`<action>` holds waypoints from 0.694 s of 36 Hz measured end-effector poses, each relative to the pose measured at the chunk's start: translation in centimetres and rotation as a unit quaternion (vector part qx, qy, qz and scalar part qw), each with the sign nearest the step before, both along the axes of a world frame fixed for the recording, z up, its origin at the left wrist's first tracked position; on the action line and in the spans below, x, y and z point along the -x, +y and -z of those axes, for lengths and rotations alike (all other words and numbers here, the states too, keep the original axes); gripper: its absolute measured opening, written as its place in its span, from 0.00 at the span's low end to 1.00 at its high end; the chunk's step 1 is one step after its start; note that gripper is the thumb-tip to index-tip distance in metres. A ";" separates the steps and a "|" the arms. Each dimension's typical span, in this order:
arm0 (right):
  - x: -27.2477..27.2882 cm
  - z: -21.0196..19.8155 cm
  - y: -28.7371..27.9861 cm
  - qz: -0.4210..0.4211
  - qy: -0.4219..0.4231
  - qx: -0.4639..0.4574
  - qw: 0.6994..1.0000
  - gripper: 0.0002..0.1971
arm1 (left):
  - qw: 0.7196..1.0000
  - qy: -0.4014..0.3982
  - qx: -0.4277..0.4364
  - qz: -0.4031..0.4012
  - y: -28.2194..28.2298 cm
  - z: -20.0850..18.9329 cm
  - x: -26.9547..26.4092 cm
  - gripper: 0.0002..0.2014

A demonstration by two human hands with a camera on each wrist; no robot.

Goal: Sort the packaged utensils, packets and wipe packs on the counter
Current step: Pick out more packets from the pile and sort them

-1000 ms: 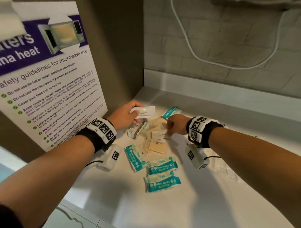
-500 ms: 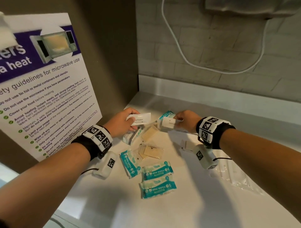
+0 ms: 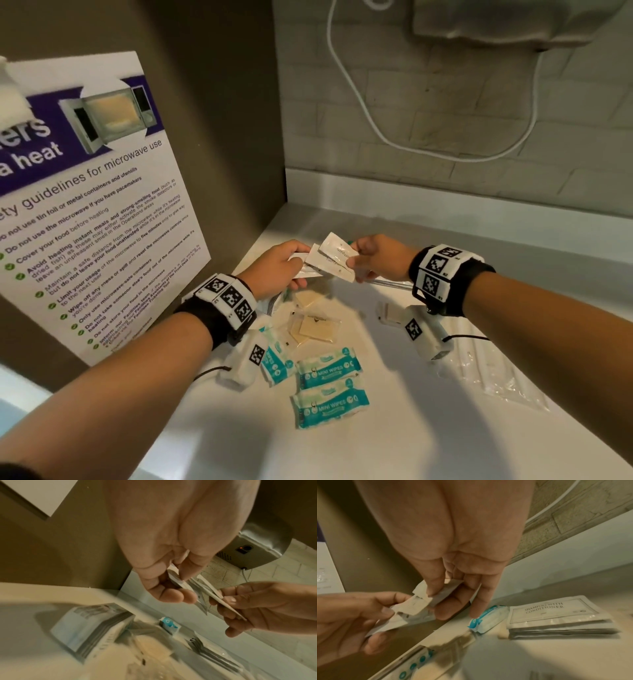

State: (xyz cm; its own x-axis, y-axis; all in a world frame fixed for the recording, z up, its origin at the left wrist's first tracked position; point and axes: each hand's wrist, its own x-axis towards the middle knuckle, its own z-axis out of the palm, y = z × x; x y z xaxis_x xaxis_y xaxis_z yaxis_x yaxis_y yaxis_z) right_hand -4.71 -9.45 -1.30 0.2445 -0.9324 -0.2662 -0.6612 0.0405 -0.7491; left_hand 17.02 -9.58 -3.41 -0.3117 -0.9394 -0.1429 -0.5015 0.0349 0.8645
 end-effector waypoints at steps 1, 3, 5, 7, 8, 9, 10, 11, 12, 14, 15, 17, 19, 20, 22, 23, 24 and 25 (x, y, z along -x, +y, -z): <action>-0.1 0.1 0.2 0.000 -0.002 -0.003 1.000 0.07 | 1.000 0.007 0.000 -0.001 0.1 0.0 0.1 0.15; -0.2 0.2 0.5 -0.002 -0.008 -0.007 1.000 0.04 | 1.000 0.016 -0.003 -0.001 0.3 0.1 0.1 0.13; -0.3 0.3 0.8 -0.002 -0.005 -0.008 1.000 0.05 | 1.000 0.018 -0.001 0.001 0.5 0.4 0.2 0.12; -0.2 0.5 0.9 -0.007 0.004 -0.011 1.000 0.11 | 1.000 0.018 -0.006 0.005 0.5 0.6 0.4 0.11; -0.3 0.5 1.0 -0.015 0.008 -0.015 1.000 0.11 | 1.000 0.019 -0.011 0.007 0.7 0.7 0.4 0.11; -0.3 0.6 1.0 -0.024 0.011 -0.018 0.999 0.10 | 1.000 0.020 -0.014 0.010 0.7 0.7 0.4 0.11; -0.4 0.6 1.0 -0.032 0.012 -0.020 0.999 0.07 | 1.000 0.023 -0.018 0.011 0.8 0.7 0.4 0.12; -0.4 0.6 1.0 -0.036 0.013 -0.021 0.999 0.05 | 0.999 0.032 -0.023 0.009 0.8 0.6 0.4 0.12; -0.5 0.7 0.9 -0.038 0.015 -0.019 0.999 0.05 | 0.999 0.042 -0.031 0.006 0.9 0.6 0.3 0.13; -0.5 0.9 0.8 -0.043 0.027 -0.013 0.999 0.07 | 0.997 0.059 -0.044 0.000 0.9 0.4 0.2 0.14; -0.5 0.9 0.8 -0.048 0.035 -0.011 0.998 0.08 | 0.997 0.066 -0.050 -0.003 0.9 0.4 0.1 0.14; -0.7 0.8 0.7 -0.061 0.045 -0.008 0.997 0.09 | 0.994 0.086 -0.065 -0.009 0.8 0.5 0.0 0.11; -0.9 0.8 0.6 -0.078 0.058 -0.004 0.995 0.09 | 0.995 0.077 -0.065 -0.008 0.6 0.7 -0.1 0.09; -1.1 0.7 0.5 -0.088 0.068 0.000 0.994 0.09 | 0.996 0.062 -0.059 -0.002 0.5 0.9 -0.2 0.08; -1.4 0.6 0.5 -0.105 0.089 0.006 0.990 0.09 | 0.998 0.041 -0.045 0.016 0.3 1.1 -0.4 0.06; -1.5 0.6 0.5 -0.107 0.095 0.009 0.990 0.10 | 0.998 0.036 -0.039 0.022 0.3 1.2 -0.4 0.06; -1.5 0.6 0.4 -0.105 0.099 0.013 0.990 0.10 | 0.998 0.034 -0.035 0.026 0.3 1.2 -0.5 0.07; -1.4 0.6 0.3 -0.100 0.100 0.019 0.990 0.10 | 0.998 0.034 -0.033 0.029 0.3 1.1 -0.5 0.08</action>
State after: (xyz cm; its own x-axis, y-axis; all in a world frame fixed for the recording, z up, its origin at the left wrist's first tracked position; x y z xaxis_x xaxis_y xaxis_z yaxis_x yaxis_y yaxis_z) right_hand -3.32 -9.16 -1.92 0.3705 -0.8815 -0.2927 -0.7885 -0.1319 -0.6008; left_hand 17.49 -9.26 -4.55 -0.3762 -0.9087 -0.1808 -0.4405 0.0037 0.8977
